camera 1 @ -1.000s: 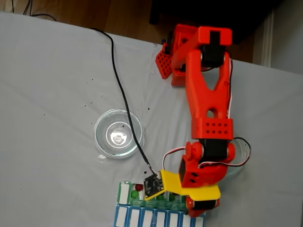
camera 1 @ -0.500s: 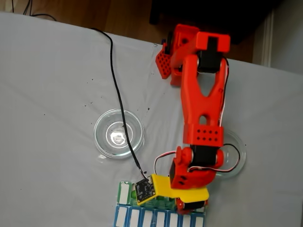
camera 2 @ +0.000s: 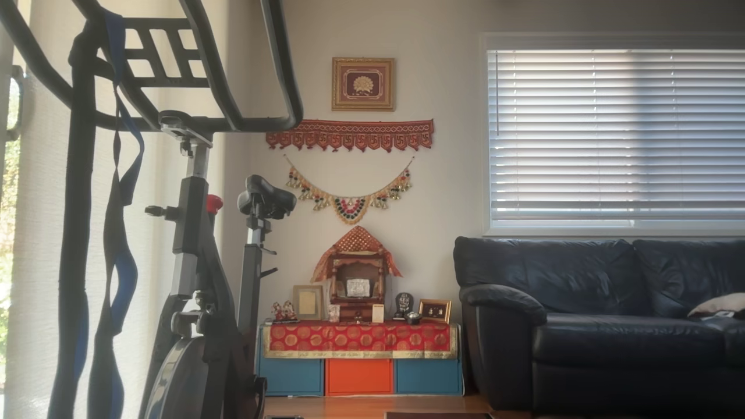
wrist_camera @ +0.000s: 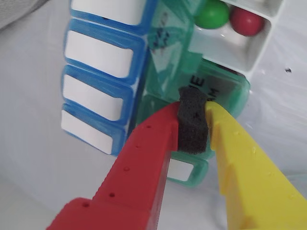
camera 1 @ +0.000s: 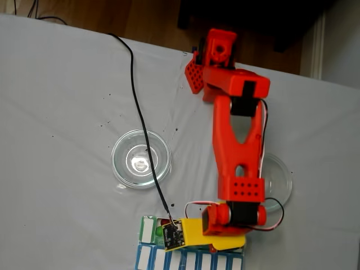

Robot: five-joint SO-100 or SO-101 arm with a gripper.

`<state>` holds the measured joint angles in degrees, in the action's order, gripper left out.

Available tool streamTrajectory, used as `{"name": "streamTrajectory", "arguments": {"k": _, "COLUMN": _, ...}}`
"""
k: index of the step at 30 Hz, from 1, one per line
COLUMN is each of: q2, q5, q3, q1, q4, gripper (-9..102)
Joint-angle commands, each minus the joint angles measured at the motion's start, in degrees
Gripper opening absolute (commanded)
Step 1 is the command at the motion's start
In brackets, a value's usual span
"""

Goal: Sort medicines into box.

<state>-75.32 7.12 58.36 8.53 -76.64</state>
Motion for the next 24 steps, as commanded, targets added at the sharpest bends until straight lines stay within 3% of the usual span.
{"name": "streamTrajectory", "arguments": {"k": 1, "q2": 3.2, "q5": 0.0, "q3": -13.0, "q1": 1.4, "q4": -9.8, "gripper": 1}}
{"name": "streamTrajectory", "arguments": {"k": 8, "q2": 10.0, "q5": -0.5, "q3": -22.3, "q1": 1.0, "q4": -16.3, "gripper": 1}}
{"name": "streamTrajectory", "arguments": {"k": 19, "q2": 7.5, "q5": 0.6, "q3": -23.3, "q1": -0.7, "q4": -16.3, "gripper": 1}}
{"name": "streamTrajectory", "arguments": {"k": 24, "q2": 5.4, "q5": 3.0, "q3": -20.6, "q1": -2.3, "q4": -11.5, "gripper": 1}}
